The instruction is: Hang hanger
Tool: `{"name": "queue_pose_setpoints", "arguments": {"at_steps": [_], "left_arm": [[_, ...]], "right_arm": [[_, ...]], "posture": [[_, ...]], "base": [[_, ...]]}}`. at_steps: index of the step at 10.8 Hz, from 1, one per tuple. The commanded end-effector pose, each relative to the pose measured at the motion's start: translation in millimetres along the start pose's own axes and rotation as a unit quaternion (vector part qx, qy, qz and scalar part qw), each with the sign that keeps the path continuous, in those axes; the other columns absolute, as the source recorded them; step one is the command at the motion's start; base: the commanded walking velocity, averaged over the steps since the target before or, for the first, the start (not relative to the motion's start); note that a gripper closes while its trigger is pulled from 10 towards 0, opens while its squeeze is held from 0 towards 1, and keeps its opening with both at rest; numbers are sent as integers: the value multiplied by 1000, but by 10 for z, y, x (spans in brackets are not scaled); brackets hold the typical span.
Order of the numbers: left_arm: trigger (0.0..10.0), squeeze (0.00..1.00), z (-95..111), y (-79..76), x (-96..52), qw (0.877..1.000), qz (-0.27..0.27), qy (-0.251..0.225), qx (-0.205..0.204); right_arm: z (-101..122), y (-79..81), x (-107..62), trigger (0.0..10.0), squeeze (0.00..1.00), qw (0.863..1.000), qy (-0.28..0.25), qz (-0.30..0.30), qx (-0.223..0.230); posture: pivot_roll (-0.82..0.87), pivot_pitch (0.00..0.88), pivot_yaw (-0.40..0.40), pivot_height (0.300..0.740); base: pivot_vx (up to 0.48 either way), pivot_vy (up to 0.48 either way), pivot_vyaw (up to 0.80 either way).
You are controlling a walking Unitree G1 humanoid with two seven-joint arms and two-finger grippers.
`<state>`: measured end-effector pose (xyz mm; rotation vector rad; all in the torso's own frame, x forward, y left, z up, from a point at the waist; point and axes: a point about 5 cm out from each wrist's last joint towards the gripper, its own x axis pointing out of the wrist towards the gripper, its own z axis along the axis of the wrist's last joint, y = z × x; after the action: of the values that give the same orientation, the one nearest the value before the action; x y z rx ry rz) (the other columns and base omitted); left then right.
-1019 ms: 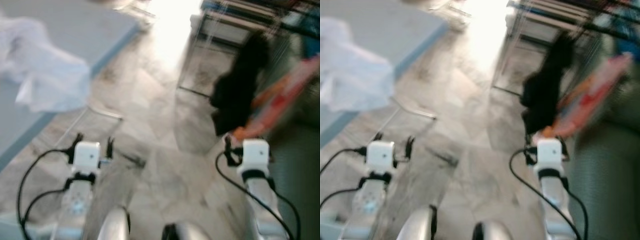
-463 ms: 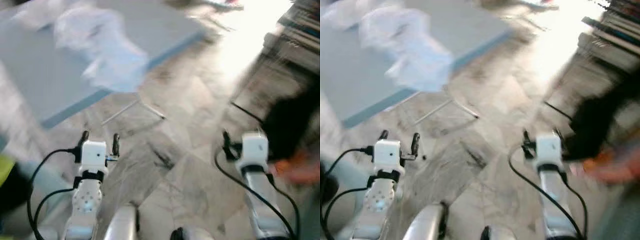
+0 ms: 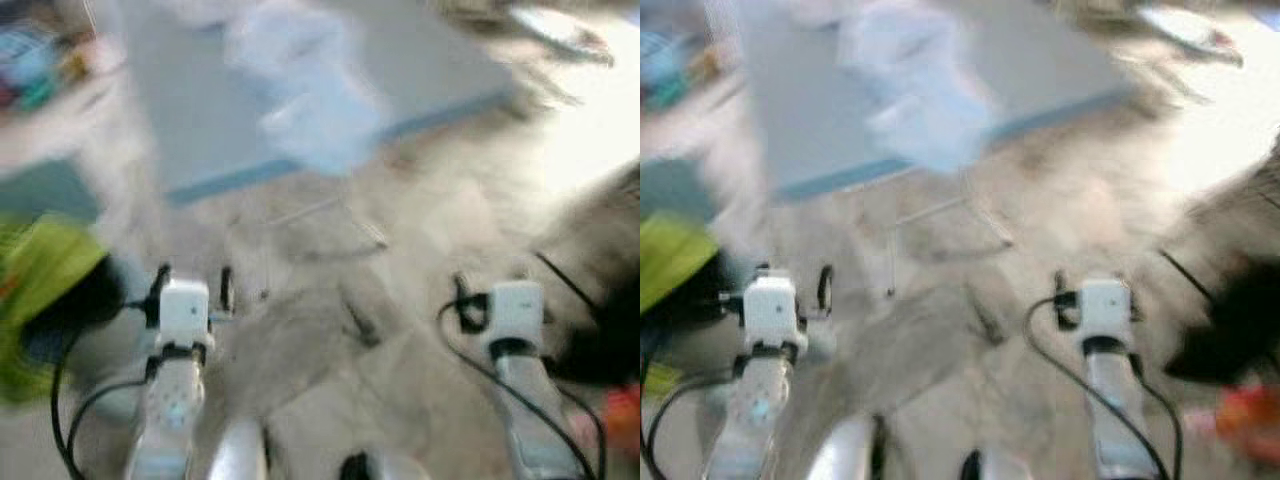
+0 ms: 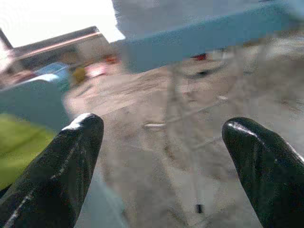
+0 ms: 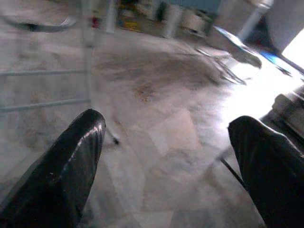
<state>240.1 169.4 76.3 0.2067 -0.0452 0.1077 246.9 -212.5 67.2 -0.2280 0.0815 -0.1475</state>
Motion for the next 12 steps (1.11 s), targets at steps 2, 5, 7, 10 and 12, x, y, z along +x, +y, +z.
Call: {"name": "queue_pose_setpoints", "arguments": {"at_steps": [2,5,7,10,12], "left_arm": [[10000,0,-56,27,-26,1000,11,14,-4],[10000,0,-41,-52,-47,999,-26,12,-40],[10000,0,-40,-67,-41,998,-29,12,-46],[10000,0,-28,-76,-12,998,-31,10,-50],[10000,0,17,-76,63,998,-29,-1,-49]], "right_arm": [[12,31,-3,10000,43,1000,-1,10,13],[41,68,-8,10000,43,999,-7,20,38],[63,85,6,10000,43,998,-12,27,49],[123,136,18,10000,8,992,-21,46,112],[230,119,83,10000,0,984,-34,48,166]], "posture": [[79,184,-72,740],[75,181,-75,740],[72,178,-75,740],[68,174,-79,740],[65,158,-78,740]], "base": [[0,0,800],[0,0,800],[0,0,800],[0,0,425],[0,326,0]]}}
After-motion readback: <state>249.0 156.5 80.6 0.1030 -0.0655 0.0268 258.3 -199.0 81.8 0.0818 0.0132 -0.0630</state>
